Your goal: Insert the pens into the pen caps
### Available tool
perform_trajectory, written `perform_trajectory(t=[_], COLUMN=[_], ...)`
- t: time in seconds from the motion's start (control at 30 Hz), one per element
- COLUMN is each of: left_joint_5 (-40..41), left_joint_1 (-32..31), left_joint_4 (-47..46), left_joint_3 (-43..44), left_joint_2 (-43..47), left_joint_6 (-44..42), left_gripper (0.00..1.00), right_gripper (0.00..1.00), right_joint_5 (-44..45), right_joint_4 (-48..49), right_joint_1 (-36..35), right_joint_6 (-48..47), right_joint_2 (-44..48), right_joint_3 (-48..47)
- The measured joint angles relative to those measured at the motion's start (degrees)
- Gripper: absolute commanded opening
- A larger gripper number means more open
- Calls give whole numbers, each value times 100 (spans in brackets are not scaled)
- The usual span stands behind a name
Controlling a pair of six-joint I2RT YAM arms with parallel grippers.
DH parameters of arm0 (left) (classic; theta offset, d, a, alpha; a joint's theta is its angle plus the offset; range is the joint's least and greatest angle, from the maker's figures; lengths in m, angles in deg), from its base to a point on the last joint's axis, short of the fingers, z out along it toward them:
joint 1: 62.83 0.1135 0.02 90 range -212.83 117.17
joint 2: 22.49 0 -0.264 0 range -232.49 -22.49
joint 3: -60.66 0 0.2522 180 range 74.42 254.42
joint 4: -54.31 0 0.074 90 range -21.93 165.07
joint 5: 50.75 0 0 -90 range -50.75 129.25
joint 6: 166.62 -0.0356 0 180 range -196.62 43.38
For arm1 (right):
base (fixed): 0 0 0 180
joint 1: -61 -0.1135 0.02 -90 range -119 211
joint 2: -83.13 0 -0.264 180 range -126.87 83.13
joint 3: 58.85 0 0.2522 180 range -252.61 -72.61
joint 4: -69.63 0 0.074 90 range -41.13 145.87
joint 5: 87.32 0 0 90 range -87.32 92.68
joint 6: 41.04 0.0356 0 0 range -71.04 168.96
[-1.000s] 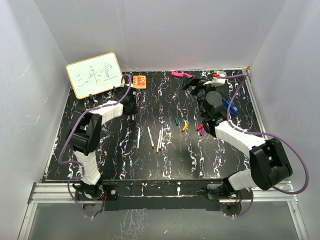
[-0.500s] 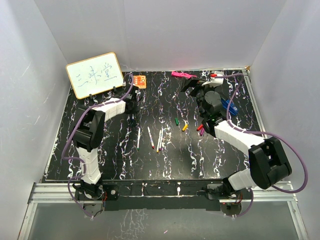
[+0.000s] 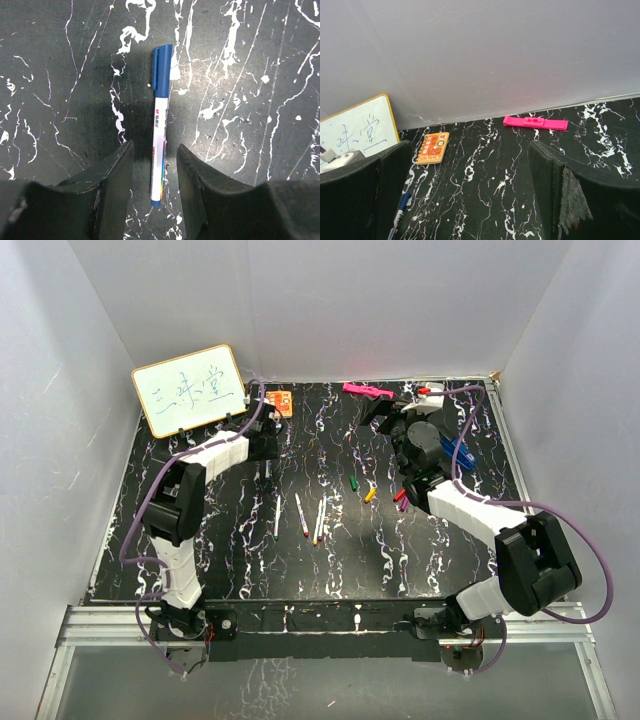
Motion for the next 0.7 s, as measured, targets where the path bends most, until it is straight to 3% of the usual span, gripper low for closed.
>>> perform_trajectory(t=[0.1,0.33,0.5,0.7], left_joint_5=[-201,-498,-498,-479], left_joint_1=[0,-105,-549,-1145], left_joint_4=[4,205,822,1517], left_joint_3=[-168,-1115,-1475,-1508], left_joint_2=[356,1506,1989,2057], left_joint_6=[13,111,214,391], left_gripper=[30,30,31,31], right_gripper=[96,82,61,52], right_joint_5=[9,7,31,17], right_joint_4=[-221,-717,-1036,-1261], right_joint_1=[2,2,0,0], right_joint_6=[2,42,120,234], right_joint_2=[-90,-356,-442,-564], right_joint_3=[-92,-168,-170,-168])
